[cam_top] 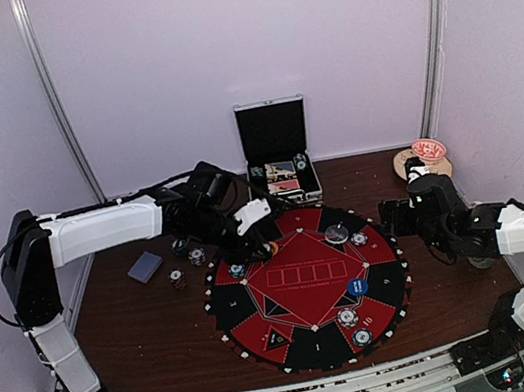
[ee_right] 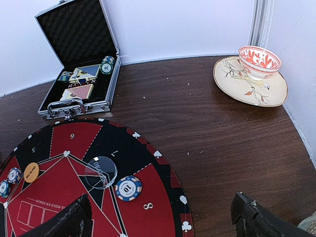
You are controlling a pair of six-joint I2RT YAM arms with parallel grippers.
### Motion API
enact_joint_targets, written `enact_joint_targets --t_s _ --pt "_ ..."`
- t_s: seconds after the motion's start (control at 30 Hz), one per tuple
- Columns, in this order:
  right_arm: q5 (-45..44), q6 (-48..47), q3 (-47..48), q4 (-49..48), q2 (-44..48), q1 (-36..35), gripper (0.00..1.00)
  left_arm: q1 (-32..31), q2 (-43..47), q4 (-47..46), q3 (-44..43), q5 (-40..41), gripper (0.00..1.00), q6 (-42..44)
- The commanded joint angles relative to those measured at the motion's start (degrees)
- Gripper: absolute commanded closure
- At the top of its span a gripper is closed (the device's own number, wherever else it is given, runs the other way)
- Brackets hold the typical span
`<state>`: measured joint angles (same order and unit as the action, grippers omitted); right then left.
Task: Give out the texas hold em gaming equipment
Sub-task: Place the poker chips pile at the small blind area.
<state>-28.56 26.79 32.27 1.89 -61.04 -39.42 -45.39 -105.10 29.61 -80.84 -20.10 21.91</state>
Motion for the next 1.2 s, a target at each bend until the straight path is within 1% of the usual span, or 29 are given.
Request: enact_joint_targets --t_s 0.0,0.13,0.27,0.5,0.67,0.87,1.17 --pt "-2.39 0.6 0.01 0.11 0.94 0.31 0.0 -6.07 -0.88 -2.62 -0.94 0.39 0.87 0.91" --pt "-4.69 1.35 -0.4 0.67 2.77 0.31 0.0 -11.9 -4.98 -3.71 -4.15 1.86 0.87 -0.48" --pt "-6.81 2.34 -1.04 1.16 5.05 0.3 0.0 -15.87 -9.93 -5.1 -9.07 3.16 0.88 -2.71" --pt "-9.42 3.64 -2.12 2.04 9.86 0.4 0.0 -21.14 -21.53 -4.94 -21.65 6.05 0.88 -7.26" --pt "-9.33 3.81 -2.66 2.08 12.74 0.4 0.0 -22.77 -28.88 -0.94 -29.93 6.24 0.88 -8.35" --pt "-8.55 3.73 -2.8 1.84 13.58 0.39 0.0 -23.33 -32.09 0.15 -32.59 5.18 0.88 -9.08" --pt "-7.88 3.47 -2.74 1.55 12.74 0.39 0.0 -24.92 -33.19 0.89 -32.68 4.69 0.87 -8.39"
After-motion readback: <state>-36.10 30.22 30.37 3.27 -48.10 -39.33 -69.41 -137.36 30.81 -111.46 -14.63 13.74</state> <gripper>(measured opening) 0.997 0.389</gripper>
